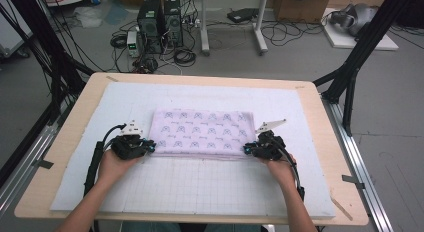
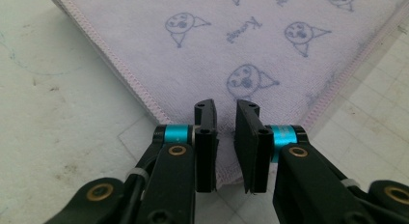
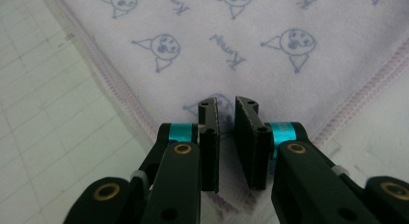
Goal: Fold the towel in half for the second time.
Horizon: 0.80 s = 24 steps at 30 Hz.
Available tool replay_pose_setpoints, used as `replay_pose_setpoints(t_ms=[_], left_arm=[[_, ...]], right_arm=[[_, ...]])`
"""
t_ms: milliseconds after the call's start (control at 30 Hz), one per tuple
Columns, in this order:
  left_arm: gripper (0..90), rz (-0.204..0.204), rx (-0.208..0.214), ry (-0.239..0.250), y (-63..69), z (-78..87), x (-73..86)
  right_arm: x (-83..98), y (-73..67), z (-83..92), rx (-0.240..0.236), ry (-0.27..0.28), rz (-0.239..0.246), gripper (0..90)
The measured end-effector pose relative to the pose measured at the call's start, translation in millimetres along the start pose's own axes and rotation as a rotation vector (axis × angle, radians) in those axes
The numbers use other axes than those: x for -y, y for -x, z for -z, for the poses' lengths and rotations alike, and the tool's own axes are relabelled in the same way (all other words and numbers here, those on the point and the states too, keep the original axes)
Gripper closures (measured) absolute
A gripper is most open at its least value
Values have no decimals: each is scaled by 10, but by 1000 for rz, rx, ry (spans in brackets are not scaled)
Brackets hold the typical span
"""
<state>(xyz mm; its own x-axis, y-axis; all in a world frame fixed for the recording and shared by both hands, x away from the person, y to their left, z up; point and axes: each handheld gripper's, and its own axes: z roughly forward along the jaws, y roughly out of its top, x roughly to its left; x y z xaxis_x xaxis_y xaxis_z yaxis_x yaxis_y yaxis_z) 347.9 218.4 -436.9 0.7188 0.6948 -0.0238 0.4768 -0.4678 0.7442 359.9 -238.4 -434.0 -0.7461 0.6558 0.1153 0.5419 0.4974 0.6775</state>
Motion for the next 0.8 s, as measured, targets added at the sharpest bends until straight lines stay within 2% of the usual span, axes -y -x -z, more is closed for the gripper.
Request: replay_pose_setpoints(t_ms=[67, 200, 267, 367, 400, 500, 533, 600, 767, 800], left_arm=[[762, -6, -7, 0, 6, 0, -3], [687, 23, -9, 10, -13, 23, -6], [647, 32, -14, 16, -23, 44, -10], [610, 46, -9, 45, -12, 91, -17], [593, 44, -8, 53, -4, 110, -22], [521, 43, -21, 71, 20, 163, -35], [497, 46, -34, 83, 35, 190, -39], [434, 52, -25, 99, 46, 231, -40], [356, 40, -15, 133, 84, 333, 16], [354, 39, -17, 138, 93, 350, 31]], right_arm=[[31, -14, 10, 2, 16, -5, 778], [11, -46, 19, 6, 29, 3, 666], [-8, -62, 37, 18, 58, 7, 596], [-38, -65, 80, 22, 110, -12, 520], [-51, -67, 99, 26, 144, -13, 481], [-87, -108, 152, 26, 191, -12, 378], [-95, -121, 160, 26, 196, -8, 351], [-110, -157, 172, 17, 200, -4, 289], [-118, -253, 225, 9, 219, 5, 194], [-124, -288, 240, 29, 217, 9, 177]])
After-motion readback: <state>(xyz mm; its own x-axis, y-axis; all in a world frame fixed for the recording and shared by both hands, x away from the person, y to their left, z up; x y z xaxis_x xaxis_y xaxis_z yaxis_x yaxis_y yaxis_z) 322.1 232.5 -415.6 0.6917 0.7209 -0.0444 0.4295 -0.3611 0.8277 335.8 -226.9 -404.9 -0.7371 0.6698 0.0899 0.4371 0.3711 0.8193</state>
